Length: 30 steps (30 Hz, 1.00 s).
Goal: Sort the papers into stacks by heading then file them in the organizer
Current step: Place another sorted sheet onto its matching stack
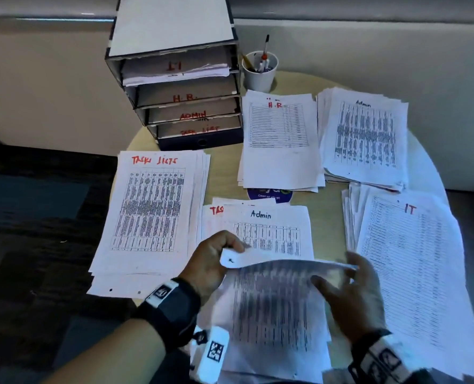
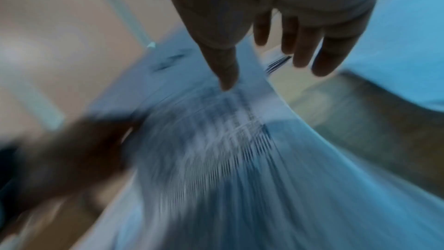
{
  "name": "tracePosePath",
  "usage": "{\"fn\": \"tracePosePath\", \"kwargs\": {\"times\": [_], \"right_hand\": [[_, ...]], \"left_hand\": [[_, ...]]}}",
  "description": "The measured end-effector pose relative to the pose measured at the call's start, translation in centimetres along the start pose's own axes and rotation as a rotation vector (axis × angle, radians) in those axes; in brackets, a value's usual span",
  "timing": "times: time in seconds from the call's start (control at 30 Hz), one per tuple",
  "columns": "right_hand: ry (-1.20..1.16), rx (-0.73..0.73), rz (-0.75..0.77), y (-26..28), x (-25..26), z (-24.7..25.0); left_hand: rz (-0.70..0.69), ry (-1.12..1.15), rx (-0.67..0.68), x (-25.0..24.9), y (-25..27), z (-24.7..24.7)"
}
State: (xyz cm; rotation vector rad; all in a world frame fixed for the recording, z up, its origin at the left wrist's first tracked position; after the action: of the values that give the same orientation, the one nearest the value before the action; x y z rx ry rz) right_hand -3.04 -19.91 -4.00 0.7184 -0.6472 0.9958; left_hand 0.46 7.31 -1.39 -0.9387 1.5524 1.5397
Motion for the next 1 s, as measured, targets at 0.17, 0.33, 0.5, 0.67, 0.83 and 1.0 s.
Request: {"fn": "tracePosePath", "kwargs": {"times": [0.17,0.33,0.5,0.67,0.83,1.0], "right_hand": [[-0.242,0.184,-0.071,-2.0,-0.1,0.7],[-0.3,0.172,-0.175,-3.3,-3.3,1.3],[-0.459,0.27,-0.178,-2.2,-2.5,2.7],[-0.533,0.339,-0.154,-2.3,-2.6,2.4],[-0.547,0.28,-0.041,-3.2,-1.8,2.2],[-0.46,0.336,0.075,-3.2,0.1,1.6]], "left_hand": [[0.125,-0.145,0.044,0.6,-0.5,0.4],[0.172,-0.948,-0.281,0.7,-5.2,0.4],[0.239,-0.988,-0.22,1.0,-6.6,-1.5],[0.074,-0.711,-0.281,1.3,-6.0,-0.9],[0.036,-0.048,0.114,1.1,-1.1,-1.0],[0.196,-0.03,0.29,1.8,-0.2,0.7]]}}
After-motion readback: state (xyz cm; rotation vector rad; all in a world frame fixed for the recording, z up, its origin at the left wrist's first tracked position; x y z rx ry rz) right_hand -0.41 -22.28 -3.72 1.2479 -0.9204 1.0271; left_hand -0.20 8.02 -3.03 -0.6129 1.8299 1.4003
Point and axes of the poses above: each hand's wrist, its own y-axis away from the middle knuckle, its own z-axis out of the back of the hand, x = y × z, the point moved 3 cm from there along -y, towards the middle knuckle, and after that the axes turned 3 degrees about -x, right-handed, at the moved point
